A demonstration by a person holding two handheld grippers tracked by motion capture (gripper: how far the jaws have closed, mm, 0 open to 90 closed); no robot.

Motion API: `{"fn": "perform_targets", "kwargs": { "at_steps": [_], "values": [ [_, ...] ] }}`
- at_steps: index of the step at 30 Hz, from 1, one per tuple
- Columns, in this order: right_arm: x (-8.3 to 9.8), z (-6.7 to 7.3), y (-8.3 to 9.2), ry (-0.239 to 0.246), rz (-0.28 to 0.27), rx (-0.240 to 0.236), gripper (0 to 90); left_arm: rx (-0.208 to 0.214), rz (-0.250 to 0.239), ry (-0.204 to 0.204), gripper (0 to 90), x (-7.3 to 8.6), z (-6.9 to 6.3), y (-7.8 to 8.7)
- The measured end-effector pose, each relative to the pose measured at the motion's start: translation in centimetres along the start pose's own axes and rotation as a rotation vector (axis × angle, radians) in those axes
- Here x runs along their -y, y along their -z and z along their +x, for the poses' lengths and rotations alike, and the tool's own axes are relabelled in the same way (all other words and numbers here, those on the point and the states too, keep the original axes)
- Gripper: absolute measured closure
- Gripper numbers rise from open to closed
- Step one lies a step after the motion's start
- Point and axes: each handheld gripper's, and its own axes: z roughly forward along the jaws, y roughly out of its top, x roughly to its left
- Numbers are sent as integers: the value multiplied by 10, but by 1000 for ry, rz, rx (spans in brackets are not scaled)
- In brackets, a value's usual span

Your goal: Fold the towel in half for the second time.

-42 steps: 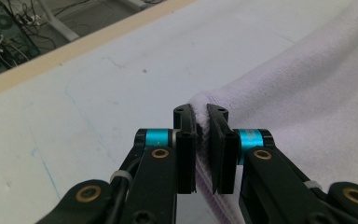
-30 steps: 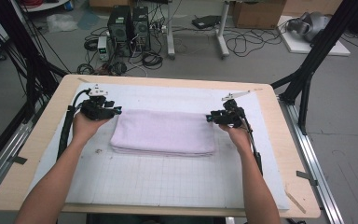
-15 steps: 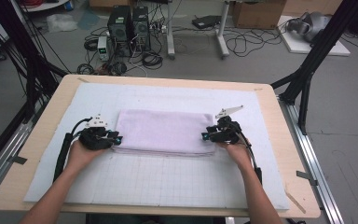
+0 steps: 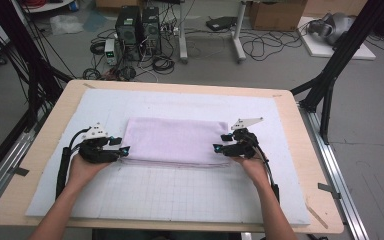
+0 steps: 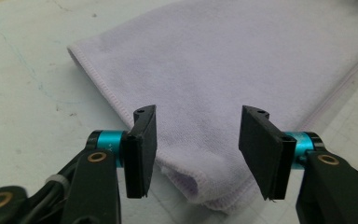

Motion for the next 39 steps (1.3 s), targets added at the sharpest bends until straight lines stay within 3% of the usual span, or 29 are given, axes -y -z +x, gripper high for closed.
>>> {"fn": "perform_targets", "kwargs": {
  "at_steps": [5,11,17,22,39],
  "values": [
    [-1,5,7,-6,-23,10,287,-3,-13,5,350,1,-4,8],
    [-2,14,10,12,-16,8,187,-13,-9,7,309,6,-9,16],
    [-3,24,13,32,-1,4,163,-26,-3,-18,306,11,-12,24],
    [4,30,19,64,-32,28,166,-27,-14,-23,304,12,-15,29],
    [29,41,45,46,-63,70,130,-38,-10,-50,299,22,-30,46]
  ]
}}
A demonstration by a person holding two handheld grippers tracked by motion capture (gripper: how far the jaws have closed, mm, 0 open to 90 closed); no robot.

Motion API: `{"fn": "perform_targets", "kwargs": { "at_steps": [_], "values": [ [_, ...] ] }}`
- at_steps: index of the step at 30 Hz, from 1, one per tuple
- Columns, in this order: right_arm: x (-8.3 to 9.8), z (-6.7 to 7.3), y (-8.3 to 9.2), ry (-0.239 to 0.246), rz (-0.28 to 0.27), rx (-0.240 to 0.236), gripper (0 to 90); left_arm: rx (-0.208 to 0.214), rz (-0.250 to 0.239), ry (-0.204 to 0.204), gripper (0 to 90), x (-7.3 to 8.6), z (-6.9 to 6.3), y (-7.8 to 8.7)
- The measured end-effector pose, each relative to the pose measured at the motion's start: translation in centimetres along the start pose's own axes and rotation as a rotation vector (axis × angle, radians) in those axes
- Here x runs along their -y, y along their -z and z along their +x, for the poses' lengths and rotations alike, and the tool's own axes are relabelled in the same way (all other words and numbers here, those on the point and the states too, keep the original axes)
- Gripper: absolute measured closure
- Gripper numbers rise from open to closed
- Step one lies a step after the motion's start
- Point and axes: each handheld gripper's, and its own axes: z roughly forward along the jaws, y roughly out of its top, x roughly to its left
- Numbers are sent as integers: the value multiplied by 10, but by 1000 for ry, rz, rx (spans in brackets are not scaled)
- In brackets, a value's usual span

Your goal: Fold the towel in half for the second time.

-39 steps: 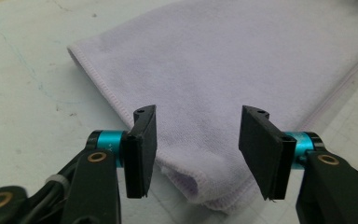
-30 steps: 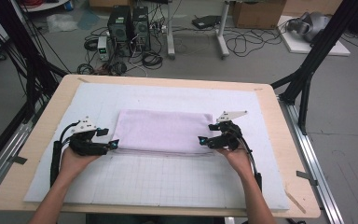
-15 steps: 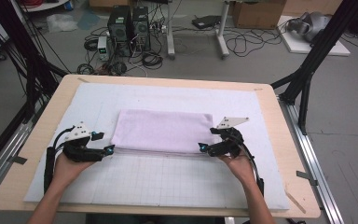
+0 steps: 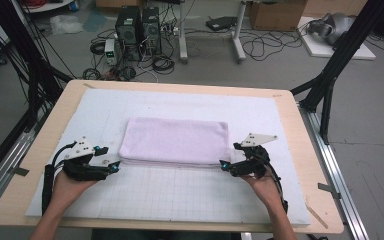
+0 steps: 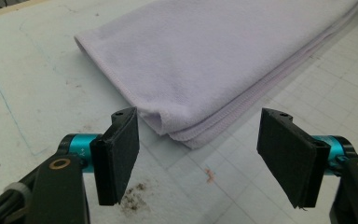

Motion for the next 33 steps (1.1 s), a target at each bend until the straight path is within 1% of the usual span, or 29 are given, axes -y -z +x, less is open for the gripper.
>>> {"fn": "perform_targets", "kwargs": {
  "at_steps": [1,3,7,11,12,19,26,33],
  "values": [
    [1,1,1,-3,3,-1,130,0,4,-7,299,1,-1,2],
    [4,2,4,-8,2,-3,129,-2,0,2,297,3,-3,4],
    [9,4,10,-9,-4,5,124,-8,-2,8,294,6,-4,9],
    [13,5,15,-28,-14,5,121,-15,-3,15,293,9,-4,13],
    [15,4,17,-22,-19,11,121,-17,-5,15,292,10,-4,14],
    [22,7,27,-41,-23,18,119,-19,-6,13,292,12,-6,18],
    [31,10,37,-40,-29,25,119,-17,-5,8,291,14,-9,20],
    [34,11,40,-39,-28,21,119,-13,-14,14,292,14,-8,21]
  ]
}}
